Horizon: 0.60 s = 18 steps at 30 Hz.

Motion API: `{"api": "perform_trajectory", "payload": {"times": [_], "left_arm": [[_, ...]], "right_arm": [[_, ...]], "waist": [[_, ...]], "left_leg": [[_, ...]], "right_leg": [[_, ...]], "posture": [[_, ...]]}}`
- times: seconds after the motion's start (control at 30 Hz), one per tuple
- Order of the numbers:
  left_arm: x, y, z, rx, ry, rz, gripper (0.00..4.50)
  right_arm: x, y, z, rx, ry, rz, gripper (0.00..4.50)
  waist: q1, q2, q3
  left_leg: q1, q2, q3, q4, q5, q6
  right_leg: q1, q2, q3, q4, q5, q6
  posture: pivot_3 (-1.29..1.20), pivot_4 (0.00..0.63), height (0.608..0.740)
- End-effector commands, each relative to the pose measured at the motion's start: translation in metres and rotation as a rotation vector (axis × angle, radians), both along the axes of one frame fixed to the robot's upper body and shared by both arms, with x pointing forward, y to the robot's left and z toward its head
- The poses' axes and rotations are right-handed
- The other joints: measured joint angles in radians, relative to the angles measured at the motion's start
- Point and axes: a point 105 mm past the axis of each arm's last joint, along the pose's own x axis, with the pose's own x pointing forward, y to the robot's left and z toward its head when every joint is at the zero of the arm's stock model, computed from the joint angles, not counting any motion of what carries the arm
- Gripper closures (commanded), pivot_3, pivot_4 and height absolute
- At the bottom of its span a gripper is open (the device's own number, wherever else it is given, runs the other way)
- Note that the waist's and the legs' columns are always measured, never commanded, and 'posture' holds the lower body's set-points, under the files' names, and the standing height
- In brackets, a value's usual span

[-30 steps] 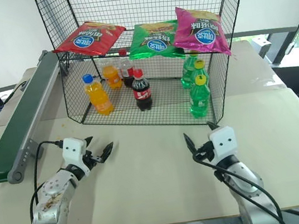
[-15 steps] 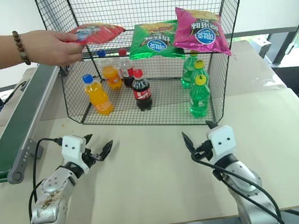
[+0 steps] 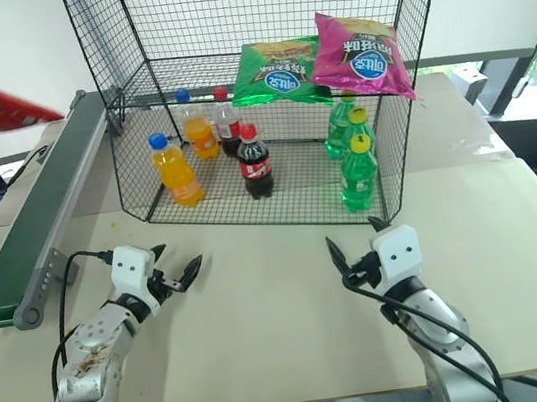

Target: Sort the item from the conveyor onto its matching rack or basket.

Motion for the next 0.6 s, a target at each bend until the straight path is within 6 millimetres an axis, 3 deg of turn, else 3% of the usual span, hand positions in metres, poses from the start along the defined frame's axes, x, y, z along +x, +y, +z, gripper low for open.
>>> {"api": "perform_trajectory", "payload": {"times": [0.03, 0.37, 0.6], "left_arm": [[0.001, 0.003, 0.016, 0.002, -0.064, 0.013, 0.07], [-0.002, 0.003, 0.017, -0.024, -0.061, -0.001, 0.07], [-0.016, -0.001, 0.033, -0.096, -0.045, -0.104, 0.07]], "right_arm": [[-0.001, 0.001, 0.014, 0.005, -0.06, 0.0, 0.0], [0.001, 0.002, 0.014, 0.01, -0.058, 0.003, 0.0], [0.002, 0.003, 0.016, 0.0, -0.059, 0.031, 0.0]], "waist": [[0.0, 0.0, 0.0], [0.0, 0.0, 0.0], [-0.002, 0.0, 0.0]], "left_leg": [[0.0, 0.0, 0.0, 0.0, 0.0, 0.0], [0.0, 0.0, 0.0, 0.0, 0.0, 0.0], [0.0, 0.0, 0.0, 0.0, 0.0, 0.0]], "right_leg": [[0.0, 0.0, 0.0, 0.0, 0.0, 0.0], [0.0, 0.0, 0.0, 0.0, 0.0, 0.0], [0.0, 0.0, 0.0, 0.0, 0.0, 0.0]], "posture": [[0.0, 0.15, 0.74], [0.0, 0.15, 0.74], [0.0, 0.15, 0.74]]}}
